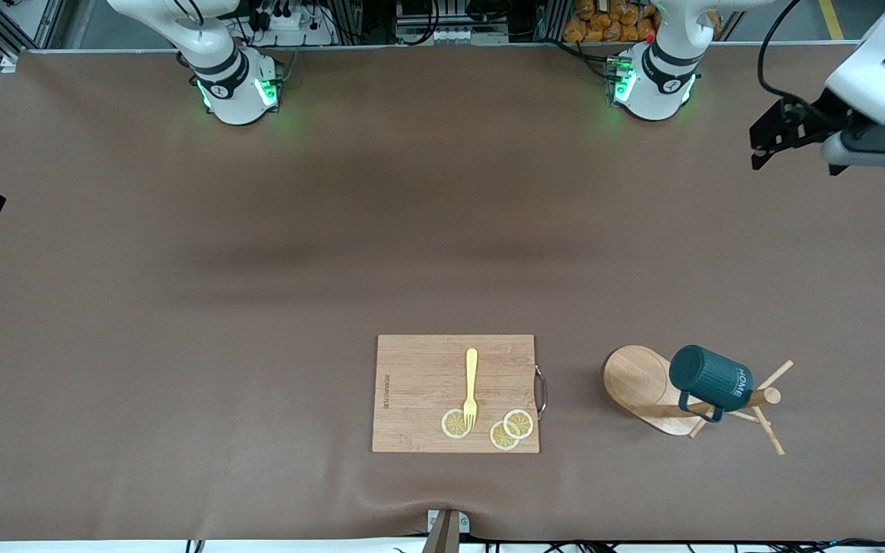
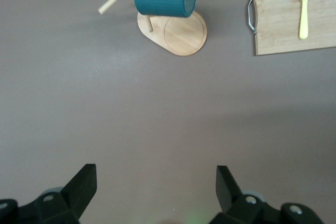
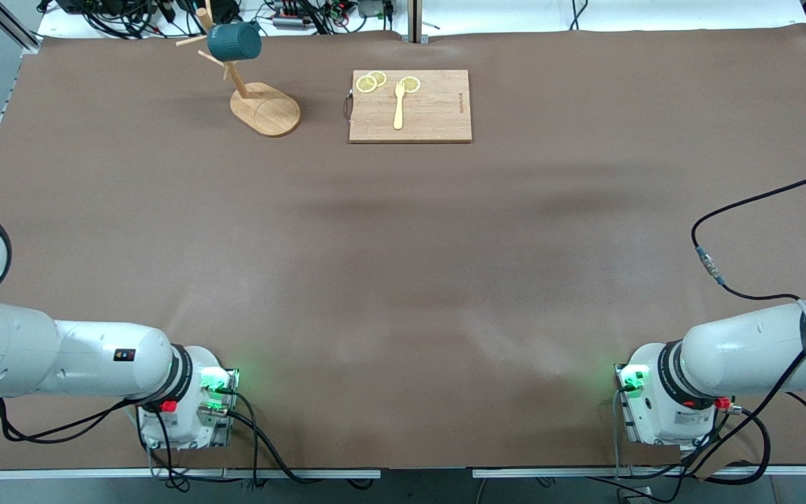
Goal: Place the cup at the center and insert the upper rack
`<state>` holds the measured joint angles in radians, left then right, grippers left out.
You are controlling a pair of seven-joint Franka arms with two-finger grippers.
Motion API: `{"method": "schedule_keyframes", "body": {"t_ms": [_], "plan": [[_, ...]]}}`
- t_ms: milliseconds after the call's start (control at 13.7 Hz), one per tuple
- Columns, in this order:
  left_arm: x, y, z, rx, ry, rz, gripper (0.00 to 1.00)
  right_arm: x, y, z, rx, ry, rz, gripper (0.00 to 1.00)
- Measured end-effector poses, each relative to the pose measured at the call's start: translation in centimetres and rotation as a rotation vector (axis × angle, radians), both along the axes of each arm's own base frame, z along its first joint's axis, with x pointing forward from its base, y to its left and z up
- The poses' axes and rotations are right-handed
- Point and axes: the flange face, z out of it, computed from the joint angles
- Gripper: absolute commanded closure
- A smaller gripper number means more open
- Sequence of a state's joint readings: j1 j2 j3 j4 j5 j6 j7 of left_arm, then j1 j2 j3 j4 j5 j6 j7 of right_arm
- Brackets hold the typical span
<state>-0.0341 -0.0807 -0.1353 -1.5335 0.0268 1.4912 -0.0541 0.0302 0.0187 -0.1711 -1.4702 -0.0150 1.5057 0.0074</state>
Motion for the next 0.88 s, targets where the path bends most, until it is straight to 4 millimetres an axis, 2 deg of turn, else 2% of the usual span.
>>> {"method": "schedule_keyframes", "body": {"t_ms": [219,511,875], "plan": [[-0.1,0.0,0.4,-0.008,-0.004,0.013,0.00,0.0,0.0,0.0,0.000,0.000,0.000,0.00],[-0.1,-0.2,0.0,-0.009,0.013,0.071,0.00,0.0,0.0,0.0,0.000,0.000,0.000,0.00],[0.6,0.4,-0.9,-0.009,0.032,0.091,0.00,0.0,0.0,0.0,0.000,0.000,0.000,0.00]]}}
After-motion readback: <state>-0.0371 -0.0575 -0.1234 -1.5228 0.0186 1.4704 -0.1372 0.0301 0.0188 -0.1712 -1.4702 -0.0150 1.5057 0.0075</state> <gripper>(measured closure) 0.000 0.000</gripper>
